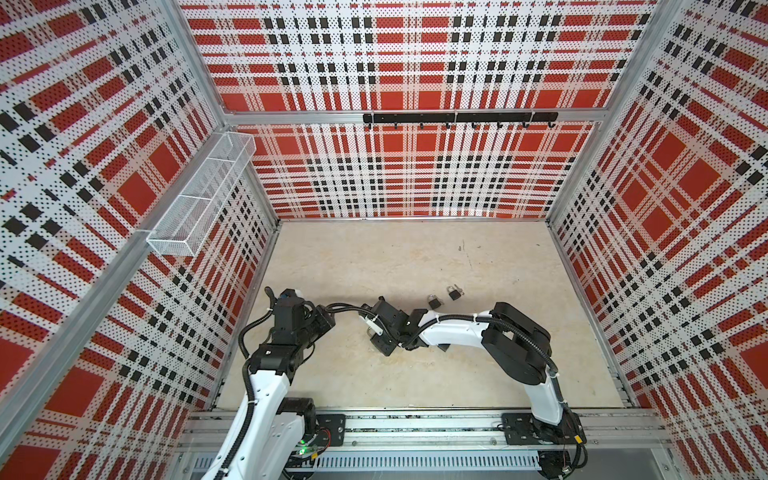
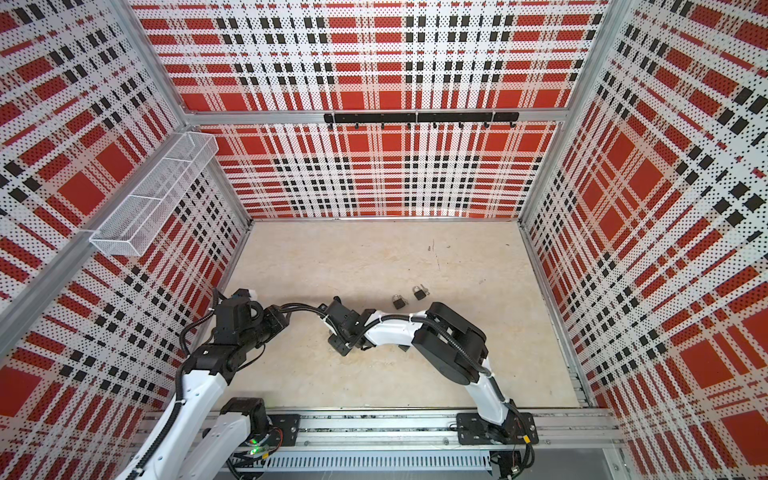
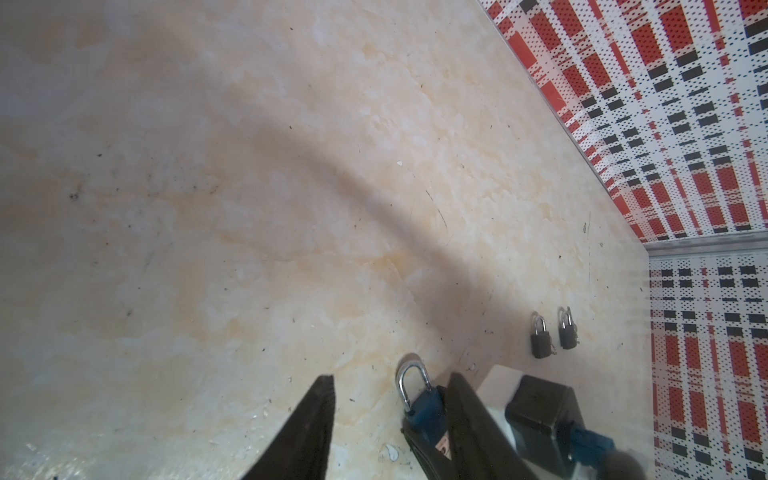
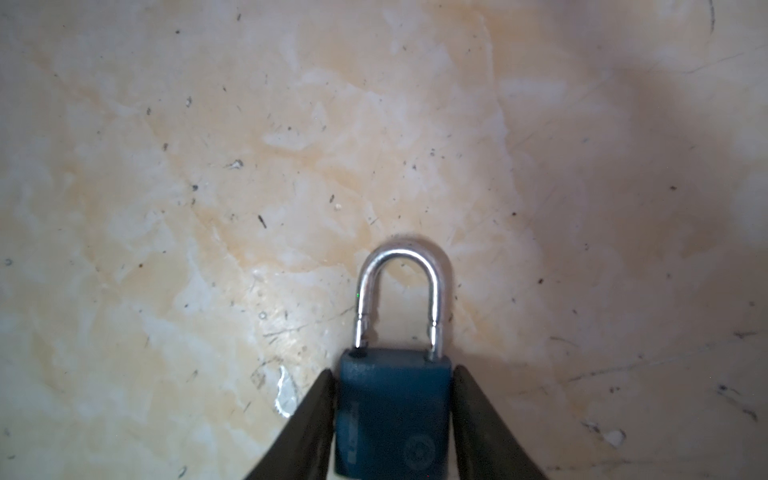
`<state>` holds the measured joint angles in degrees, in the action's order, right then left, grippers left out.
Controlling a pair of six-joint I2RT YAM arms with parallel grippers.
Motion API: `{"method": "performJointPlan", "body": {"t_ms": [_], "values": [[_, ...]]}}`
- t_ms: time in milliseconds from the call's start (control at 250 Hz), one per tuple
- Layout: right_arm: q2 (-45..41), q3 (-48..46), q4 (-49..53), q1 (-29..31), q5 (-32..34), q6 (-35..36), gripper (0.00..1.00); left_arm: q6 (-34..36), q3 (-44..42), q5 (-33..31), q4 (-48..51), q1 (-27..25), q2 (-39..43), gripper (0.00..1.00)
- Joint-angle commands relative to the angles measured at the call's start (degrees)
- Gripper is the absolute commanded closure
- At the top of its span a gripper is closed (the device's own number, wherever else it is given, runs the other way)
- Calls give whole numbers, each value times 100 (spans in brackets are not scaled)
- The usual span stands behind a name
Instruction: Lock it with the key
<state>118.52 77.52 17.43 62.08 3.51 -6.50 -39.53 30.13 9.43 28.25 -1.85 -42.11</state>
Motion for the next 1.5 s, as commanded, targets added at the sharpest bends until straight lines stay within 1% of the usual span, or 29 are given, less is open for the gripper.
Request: {"method": "performJointPlan", "body": {"t_ms": [0,92,168,252,352,500,572,680,772,956,1012,1024,1044,1240,1352,1496], "values": [[242,89,215,33,172,88,61,38,-71,66,-149,78,45,53],[220,60,243,41,206,88,73,42,-81,73,-162,88,45,53],[131,-5,219,49,236,62,80,31,-102,92,-185,107,34,53],[-67,-86,193,45,243,9,84,4,-132,149,-245,105,10,54],[-363,-194,124,39,247,-24,87,-2,-134,293,-345,101,-54,55],[-871,-383,46,-78,96,-152,89,81,5,474,-385,54,-114,56],[-1148,-502,15,-184,-40,-250,89,116,55,485,-464,-51,-118,56],[-1583,-749,-96,-283,-45,-273,89,101,137,474,-698,-267,-215,57],[-1905,-893,-117,-367,-34,-264,89,109,318,471,-803,-567,-418,57],[-2582,-1271,-185,-617,-91,-255,89,260,819,282,-888,-1381,-861,58],[-2817,-1404,-206,-704,-123,-246,89,288,926,270,-983,-1514,-981,58],[-2870,-1424,-205,-719,-130,-246,89,279,947,271,-1009,-1673,-1002,58],[-2957,-1466,-203,-746,-146,-246,89,272,986,277,-1043,-1760,-1051,58],[-3744,-1882,-240,-882,-130,-135,89,172,1322,584,-1475,-2277,-1376,58],[-4000,-1980,-201,-923,-129,-123,90,115,1395,798,-1790,-2539,-1513,57],[-4252,-2066,-174,-937,-111,-106,90,77,1486,854,-1922,-2774,-1736,57]]}}
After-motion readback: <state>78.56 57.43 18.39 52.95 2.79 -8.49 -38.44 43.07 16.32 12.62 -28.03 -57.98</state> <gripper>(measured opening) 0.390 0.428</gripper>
